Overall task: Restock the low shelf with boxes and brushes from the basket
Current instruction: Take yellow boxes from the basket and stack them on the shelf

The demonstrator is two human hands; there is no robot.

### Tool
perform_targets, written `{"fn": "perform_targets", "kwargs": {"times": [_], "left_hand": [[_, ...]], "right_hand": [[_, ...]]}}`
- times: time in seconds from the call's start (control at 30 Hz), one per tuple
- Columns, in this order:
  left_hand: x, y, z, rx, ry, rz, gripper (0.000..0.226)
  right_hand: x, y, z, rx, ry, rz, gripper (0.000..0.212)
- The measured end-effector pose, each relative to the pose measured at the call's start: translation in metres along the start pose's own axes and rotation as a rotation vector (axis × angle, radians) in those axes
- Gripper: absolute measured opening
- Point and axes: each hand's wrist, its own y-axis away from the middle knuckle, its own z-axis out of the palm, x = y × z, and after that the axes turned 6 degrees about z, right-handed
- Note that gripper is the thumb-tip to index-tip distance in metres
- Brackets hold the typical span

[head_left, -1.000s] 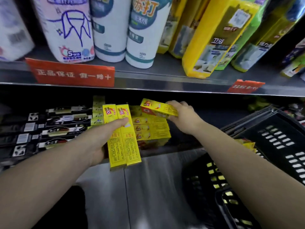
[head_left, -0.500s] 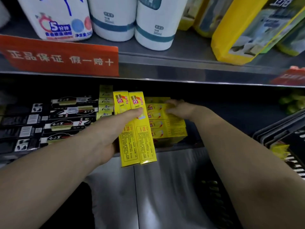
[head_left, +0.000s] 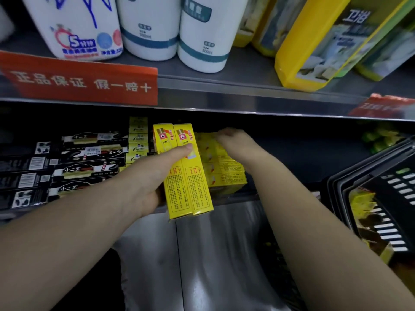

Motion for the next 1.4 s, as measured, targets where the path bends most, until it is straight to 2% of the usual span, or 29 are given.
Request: {"fn": "perform_targets", "kwargs": {"times": [0.1, 0.17, 0.23, 0.3, 0.37, 0.43, 0.53, 0.6, 0.67, 0.7, 0.77, 0.83, 1.03, 1.17, 1.4], "left_hand": [[0.007, 0.008, 0.004, 0.069, -0.008, 0.002, 0.031], [0.01, 0.012, 0.007, 0.099, -0.015, 0.005, 0.037], [0.012, 0.016, 0.009, 0.081, -0.002, 0.002, 0.037], [0.012, 0.018, 0.01, 0.062, 0.003, -0.006, 0.035], [0.013, 0.019, 0.011, 0.068, 0.002, 0.001, 0.032], [0.015, 0.017, 0.009, 0.093, -0.001, 0.009, 0.033], [0.019, 0.013, 0.006, 0.133, -0.017, 0.003, 0.031], [0.019, 0.008, 0.004, 0.156, -0.017, 0.012, 0.031], [0.017, 0.003, 0.002, 0.163, -0.024, 0.022, 0.033], [0.016, 0.001, 0.002, 0.165, -0.038, 0.024, 0.034], [0.015, -0.001, 0.001, 0.168, -0.071, 0.022, 0.037], [0.013, -0.004, 0.0, 0.175, -0.089, 0.021, 0.036], [0.012, -0.006, 0.003, 0.221, -0.114, 0.038, 0.037], [0.008, -0.008, 0.004, 0.248, -0.109, 0.02, 0.05], [0.013, -0.005, 0.014, 0.271, -0.012, -0.004, 0.033]], "right_hand": [[-0.017, 0.045, 0.009, -0.428, -0.452, 0.156, 0.031], [-0.018, 0.063, 0.014, -0.542, -0.55, 0.143, 0.029], [-0.017, 0.072, 0.015, -0.518, -0.533, 0.107, 0.044], [-0.012, 0.073, 0.012, -0.469, -0.498, 0.096, 0.049], [-0.009, 0.07, 0.005, -0.372, -0.497, 0.125, 0.037], [-0.007, 0.062, -0.005, -0.268, -0.522, 0.183, 0.016], [-0.001, 0.05, -0.019, -0.246, -0.586, 0.224, 0.022], [0.002, 0.04, -0.024, -0.221, -0.454, 0.141, 0.014], [0.001, 0.024, -0.026, -0.13, -0.178, 0.006, 0.008], [0.001, 0.015, -0.027, -0.069, 0.012, -0.064, 0.016], [0.001, -0.007, -0.03, 0.056, 0.459, -0.193, 0.044], [0.0, -0.024, -0.032, 0.131, 0.711, -0.28, 0.057], [0.008, -0.071, -0.02, -0.016, 0.858, -0.255, 0.052], [0.017, -0.084, -0.004, -0.07, 0.93, -0.207, 0.051], [0.028, -0.083, 0.011, -0.084, 0.829, -0.118, 0.052]]}}
